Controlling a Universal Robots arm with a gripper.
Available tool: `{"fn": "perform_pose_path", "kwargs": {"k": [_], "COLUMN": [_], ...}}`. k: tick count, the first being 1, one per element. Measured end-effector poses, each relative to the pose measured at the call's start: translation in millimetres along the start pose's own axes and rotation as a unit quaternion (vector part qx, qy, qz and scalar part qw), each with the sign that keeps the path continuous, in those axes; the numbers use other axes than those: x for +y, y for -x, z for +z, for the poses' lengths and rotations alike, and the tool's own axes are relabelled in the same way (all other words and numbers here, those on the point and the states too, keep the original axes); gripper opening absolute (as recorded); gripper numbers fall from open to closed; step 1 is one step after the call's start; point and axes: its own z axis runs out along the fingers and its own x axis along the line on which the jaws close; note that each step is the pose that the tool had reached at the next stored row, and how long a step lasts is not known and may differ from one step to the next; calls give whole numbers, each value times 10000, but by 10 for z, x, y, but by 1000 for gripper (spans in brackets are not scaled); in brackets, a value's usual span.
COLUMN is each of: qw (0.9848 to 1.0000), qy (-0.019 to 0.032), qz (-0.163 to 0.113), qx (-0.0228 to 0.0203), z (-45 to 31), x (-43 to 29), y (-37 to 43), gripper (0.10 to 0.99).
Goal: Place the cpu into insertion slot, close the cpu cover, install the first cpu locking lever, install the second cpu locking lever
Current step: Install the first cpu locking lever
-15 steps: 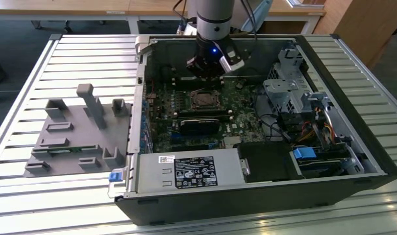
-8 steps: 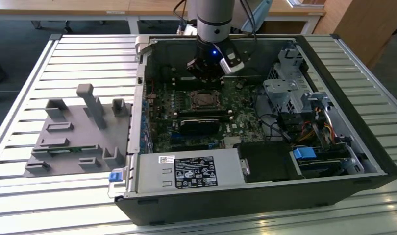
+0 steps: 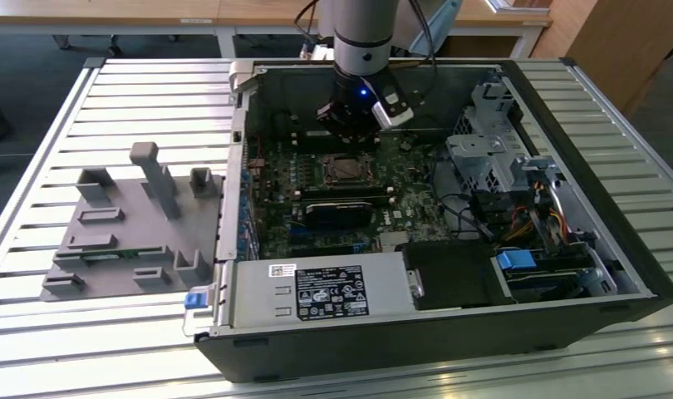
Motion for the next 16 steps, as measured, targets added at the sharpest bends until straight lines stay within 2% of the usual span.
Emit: {"fn": "perform_pose_path", "kwargs": {"k": [16], "qw": [10000], "qy": [-1], "qz": [0], "qx": [-3], "z": [-20], "x": [2], "y": [1], "gripper": [106]}}
